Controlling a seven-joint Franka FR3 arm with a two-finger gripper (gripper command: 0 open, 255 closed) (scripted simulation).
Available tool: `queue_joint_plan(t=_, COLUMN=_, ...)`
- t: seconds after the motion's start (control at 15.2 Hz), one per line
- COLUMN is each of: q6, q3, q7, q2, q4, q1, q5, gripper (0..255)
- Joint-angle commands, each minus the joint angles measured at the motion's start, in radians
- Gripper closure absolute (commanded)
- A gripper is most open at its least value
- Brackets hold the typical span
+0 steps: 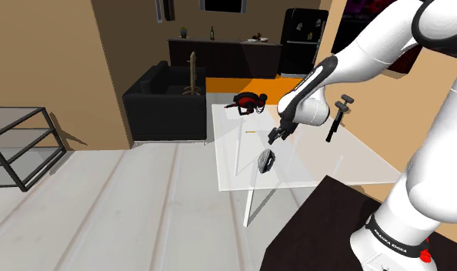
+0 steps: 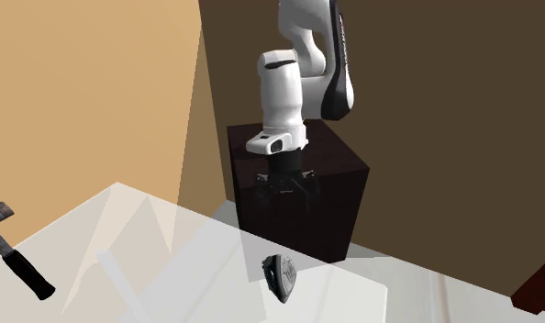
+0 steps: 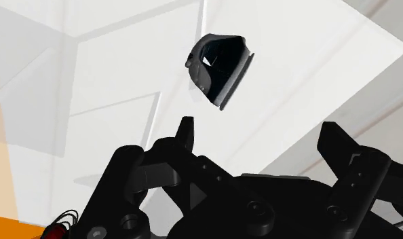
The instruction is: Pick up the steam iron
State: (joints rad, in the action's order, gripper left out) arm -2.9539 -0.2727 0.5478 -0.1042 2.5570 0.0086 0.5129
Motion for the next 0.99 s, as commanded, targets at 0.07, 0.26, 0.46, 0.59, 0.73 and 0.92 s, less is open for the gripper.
queue_joint_plan(t=0.07, q6=-0.047, q3=0.129, q7=0.286, q2=-0.144, q4=-0.118, q1=-0.109, q5=0.323, gripper=0)
queue_joint_plan(t=0.26, q6=-0.087, q3=0.271, q7=0.479, q2=-0.270, q4=-0.242, q1=-0.250, q5=0.508, gripper=0)
queue_joint_plan(t=0.46, q6=-0.117, q3=0.341, q7=0.568, q2=-0.331, q4=-0.290, q1=-0.315, q5=0.586, gripper=0)
queue_joint_plan(t=0.59, q6=-0.137, q3=0.378, q7=0.618, q2=-0.362, q4=-0.307, q1=-0.347, q5=0.628, gripper=0)
queue_joint_plan(t=0.73, q6=-0.159, q3=0.416, q7=0.670, q2=-0.393, q4=-0.326, q1=-0.380, q5=0.671, gripper=0)
queue_joint_plan(t=0.92, q6=-0.177, q3=0.448, q7=0.712, q2=-0.419, q4=-0.342, q1=-0.407, q5=0.704, gripper=0)
